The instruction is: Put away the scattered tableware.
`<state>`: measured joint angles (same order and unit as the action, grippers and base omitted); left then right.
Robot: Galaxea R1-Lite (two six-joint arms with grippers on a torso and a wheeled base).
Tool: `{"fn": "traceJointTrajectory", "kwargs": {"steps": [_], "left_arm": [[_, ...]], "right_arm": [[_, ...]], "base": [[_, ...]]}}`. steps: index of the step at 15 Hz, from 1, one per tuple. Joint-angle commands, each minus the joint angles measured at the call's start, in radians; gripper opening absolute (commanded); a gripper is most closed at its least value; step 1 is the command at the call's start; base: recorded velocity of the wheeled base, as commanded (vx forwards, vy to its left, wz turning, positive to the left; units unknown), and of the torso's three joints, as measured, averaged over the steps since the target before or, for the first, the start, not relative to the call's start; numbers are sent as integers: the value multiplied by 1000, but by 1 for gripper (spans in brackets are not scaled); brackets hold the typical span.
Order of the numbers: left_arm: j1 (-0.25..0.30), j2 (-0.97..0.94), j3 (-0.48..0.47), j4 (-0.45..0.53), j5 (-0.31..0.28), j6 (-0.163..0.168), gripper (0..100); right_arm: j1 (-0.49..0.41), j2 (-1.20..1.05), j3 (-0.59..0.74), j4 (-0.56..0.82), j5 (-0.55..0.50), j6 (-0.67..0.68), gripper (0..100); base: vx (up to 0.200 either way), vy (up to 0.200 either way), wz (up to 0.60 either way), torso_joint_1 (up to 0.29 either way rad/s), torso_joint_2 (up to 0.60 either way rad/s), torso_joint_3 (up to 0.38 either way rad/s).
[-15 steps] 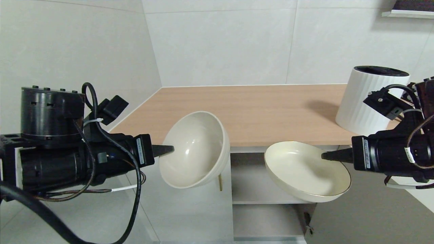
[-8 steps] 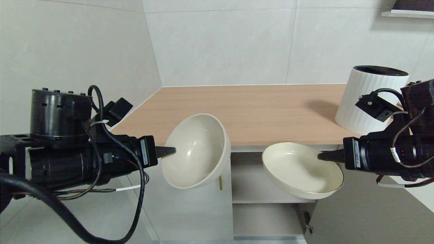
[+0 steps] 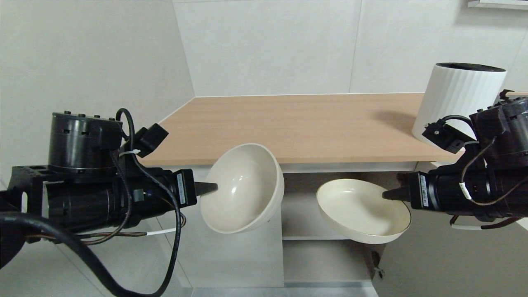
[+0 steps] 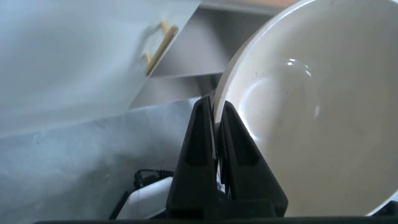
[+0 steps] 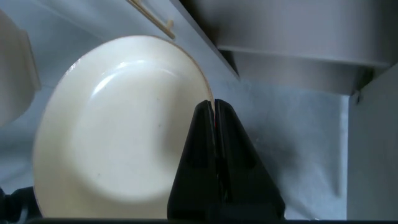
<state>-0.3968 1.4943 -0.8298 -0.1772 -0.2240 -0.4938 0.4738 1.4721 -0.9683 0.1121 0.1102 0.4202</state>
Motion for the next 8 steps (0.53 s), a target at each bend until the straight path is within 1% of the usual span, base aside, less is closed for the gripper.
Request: {"fn": "traceJointTrajectory", "kwargs": {"steps": [1, 5, 8], "left_arm": [[0, 11, 0, -1, 0, 0, 0], [-4, 18, 3, -1, 0, 1, 0], [-5, 18, 3, -1, 0, 3, 0]], "right_arm": [[0, 17, 0, 0, 0, -1, 0], [0, 27, -1, 0, 0, -3, 0], [0, 42, 0, 0, 0, -15, 0]], "base": [[0, 0, 0, -168, 461, 290], [0, 0, 0, -148, 458, 309], [0, 0, 0, -110, 448, 334]]}}
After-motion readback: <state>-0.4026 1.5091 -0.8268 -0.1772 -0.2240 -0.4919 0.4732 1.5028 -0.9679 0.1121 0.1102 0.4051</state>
